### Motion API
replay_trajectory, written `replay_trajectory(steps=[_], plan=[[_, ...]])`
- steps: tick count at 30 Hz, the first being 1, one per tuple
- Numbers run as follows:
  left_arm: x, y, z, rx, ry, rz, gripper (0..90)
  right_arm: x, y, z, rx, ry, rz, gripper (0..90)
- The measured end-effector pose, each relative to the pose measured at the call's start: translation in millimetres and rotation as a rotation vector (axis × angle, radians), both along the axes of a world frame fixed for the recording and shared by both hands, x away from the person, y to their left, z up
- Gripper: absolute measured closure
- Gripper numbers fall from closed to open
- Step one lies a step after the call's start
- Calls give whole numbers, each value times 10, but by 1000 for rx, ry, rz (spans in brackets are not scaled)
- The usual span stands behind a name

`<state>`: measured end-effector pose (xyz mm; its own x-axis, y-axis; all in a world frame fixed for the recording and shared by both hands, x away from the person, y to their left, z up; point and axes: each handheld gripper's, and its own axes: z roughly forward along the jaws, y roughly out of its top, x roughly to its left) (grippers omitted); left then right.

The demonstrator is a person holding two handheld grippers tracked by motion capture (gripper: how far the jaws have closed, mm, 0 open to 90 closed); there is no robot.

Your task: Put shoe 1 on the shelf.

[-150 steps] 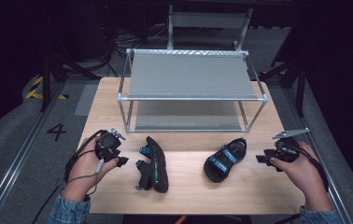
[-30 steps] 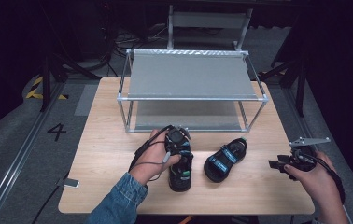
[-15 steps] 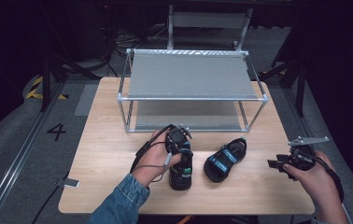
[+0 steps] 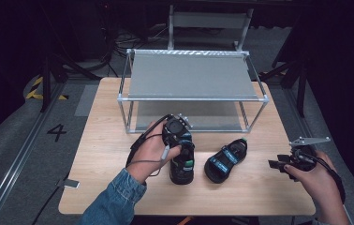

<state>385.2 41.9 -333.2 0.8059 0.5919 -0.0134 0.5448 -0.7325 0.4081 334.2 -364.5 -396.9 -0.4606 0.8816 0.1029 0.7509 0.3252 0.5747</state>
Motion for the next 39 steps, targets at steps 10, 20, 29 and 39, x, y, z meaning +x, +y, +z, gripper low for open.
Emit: replay_trajectory(steps=[10, 20, 29, 39], plan=[[62, 25, 280, -14, -10, 6, 714, -4, -2, 7, -4, -1, 1, 496], [113, 69, 552, -62, 4, -25, 713, -3, -6, -6, -2, 0, -2, 496], [125, 107, 782, -78, -27, -16, 712, -31, -30, -12, 0, 6, -12, 496], [118, 146, 1054, -109, -40, -31, 711, -42, -34, -17, 2, 6, -13, 496]])
